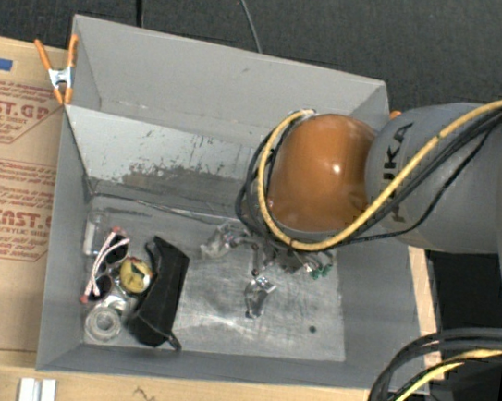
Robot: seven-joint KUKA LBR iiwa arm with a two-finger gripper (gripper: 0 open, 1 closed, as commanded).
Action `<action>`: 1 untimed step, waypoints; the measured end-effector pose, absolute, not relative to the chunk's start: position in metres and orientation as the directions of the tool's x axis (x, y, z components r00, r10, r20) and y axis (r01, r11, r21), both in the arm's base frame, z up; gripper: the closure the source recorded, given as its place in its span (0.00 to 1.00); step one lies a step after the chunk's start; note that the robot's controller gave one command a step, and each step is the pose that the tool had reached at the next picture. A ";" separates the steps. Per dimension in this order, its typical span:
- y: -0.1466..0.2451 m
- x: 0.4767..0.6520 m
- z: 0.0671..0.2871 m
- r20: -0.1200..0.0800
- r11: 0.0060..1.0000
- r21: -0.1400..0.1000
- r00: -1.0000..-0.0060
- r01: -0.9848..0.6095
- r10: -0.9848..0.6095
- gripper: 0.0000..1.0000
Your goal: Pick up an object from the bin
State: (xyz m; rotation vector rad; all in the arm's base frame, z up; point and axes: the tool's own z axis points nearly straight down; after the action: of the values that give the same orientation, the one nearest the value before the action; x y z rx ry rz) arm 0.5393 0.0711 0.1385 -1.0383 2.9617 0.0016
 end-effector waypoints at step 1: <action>0.108 0.537 0.129 0.001 0.863 -0.001 -0.863 -0.505 -0.505 0.00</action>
Offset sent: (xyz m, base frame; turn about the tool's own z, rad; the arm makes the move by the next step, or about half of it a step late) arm -0.0192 0.0734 -0.0580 -0.1370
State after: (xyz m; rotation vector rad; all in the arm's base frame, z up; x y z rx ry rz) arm 0.5370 0.1078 0.1286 -0.8221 3.0326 -0.0013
